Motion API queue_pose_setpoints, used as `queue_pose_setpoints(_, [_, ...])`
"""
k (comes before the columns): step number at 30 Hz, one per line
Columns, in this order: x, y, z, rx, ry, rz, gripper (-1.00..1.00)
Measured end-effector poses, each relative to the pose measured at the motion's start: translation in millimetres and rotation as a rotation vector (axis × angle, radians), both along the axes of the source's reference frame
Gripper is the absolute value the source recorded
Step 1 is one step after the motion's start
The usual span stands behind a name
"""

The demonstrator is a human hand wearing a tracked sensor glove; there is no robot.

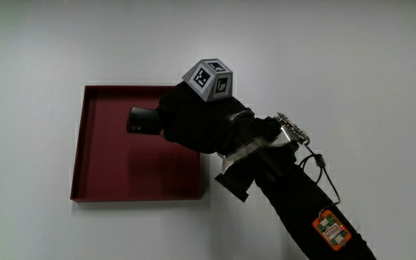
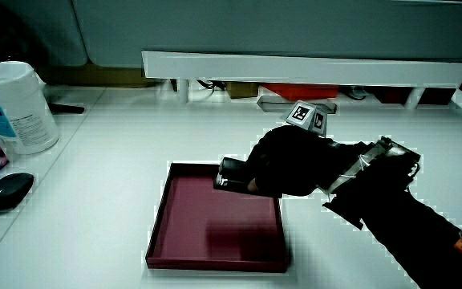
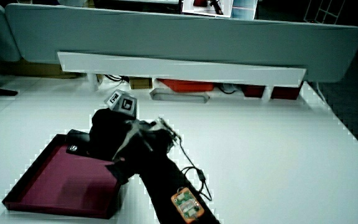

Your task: Place stapper into plate

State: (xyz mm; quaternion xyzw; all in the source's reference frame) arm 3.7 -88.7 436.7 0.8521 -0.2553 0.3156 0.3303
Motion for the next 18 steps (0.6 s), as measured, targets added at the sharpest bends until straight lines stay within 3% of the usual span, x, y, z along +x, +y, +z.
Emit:
queue_pose_setpoints(8, [-20.1, 14.7, 24.9, -0.052, -0.003, -0.044, 0.0])
queue_pose_setpoints(14, [-25.8, 23.3, 57.6, -0.098, 0.05, -0.05, 0.0])
queue_pose_setpoints(18, [-27.8, 29.0, 66.9, -0.103, 0.075, -0.062, 0.0])
